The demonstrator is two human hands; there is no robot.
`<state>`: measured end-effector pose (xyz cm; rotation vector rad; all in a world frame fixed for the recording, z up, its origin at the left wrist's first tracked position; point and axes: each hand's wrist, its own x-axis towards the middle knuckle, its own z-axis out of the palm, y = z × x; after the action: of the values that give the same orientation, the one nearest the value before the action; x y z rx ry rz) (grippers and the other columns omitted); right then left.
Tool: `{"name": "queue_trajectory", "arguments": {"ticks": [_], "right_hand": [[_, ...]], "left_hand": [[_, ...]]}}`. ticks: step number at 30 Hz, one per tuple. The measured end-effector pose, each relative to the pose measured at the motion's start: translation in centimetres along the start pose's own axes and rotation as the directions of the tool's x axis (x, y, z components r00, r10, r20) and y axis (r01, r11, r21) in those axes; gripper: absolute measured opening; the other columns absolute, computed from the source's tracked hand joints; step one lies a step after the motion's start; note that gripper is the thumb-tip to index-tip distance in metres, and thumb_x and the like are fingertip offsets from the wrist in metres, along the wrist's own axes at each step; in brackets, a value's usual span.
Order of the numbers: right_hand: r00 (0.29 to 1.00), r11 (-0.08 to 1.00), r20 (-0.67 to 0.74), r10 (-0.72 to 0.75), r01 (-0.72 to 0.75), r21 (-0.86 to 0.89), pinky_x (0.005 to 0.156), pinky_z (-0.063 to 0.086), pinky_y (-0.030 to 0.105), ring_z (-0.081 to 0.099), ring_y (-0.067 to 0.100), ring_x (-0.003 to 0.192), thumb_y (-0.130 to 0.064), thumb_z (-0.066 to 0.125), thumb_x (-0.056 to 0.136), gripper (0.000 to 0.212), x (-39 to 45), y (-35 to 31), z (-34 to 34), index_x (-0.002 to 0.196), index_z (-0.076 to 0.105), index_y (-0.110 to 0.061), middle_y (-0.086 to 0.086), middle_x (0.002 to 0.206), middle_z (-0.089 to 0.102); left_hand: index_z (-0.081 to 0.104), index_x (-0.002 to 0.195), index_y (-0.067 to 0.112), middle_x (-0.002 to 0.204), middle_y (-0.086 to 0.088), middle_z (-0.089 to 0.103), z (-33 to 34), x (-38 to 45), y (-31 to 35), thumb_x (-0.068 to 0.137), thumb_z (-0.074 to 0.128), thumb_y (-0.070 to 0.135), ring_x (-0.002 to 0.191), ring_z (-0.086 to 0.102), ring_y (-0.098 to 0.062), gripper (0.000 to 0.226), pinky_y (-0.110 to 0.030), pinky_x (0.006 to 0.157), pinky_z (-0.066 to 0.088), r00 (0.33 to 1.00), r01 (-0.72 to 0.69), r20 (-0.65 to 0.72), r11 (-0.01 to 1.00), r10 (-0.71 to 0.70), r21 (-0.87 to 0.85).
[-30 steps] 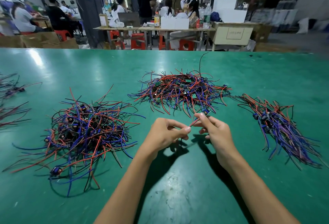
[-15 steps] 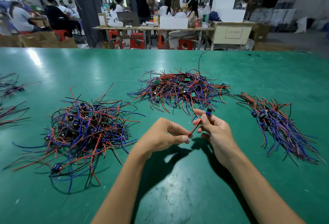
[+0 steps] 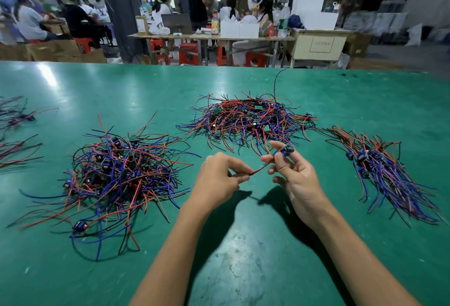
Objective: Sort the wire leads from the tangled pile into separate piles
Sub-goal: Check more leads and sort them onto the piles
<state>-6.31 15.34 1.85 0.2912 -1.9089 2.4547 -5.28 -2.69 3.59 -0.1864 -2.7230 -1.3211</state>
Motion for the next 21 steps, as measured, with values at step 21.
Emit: {"name": "queue_trajectory", "arguments": {"ticks": [21], "right_hand": [[0.938, 0.998, -0.347, -0.019, -0.002, -0.060, 0.045, 0.038, 0.011, 0.040, 0.002, 0.044, -0.024, 0.076, 0.089, 0.025, 0.25, 0.34, -0.52, 0.110, 0.068, -0.013, 0.006, 0.081, 0.078]], "left_hand": [[0.080, 0.092, 0.031, 0.074, 0.012, 0.072, 0.42, -0.24, 0.16, 0.087, 0.076, 0.024, 0.063, 0.057, 0.005, 0.010, -0.027, 0.075, 0.053, 0.995, -0.090, 0.058, 0.992, 0.085, 0.093]]}}
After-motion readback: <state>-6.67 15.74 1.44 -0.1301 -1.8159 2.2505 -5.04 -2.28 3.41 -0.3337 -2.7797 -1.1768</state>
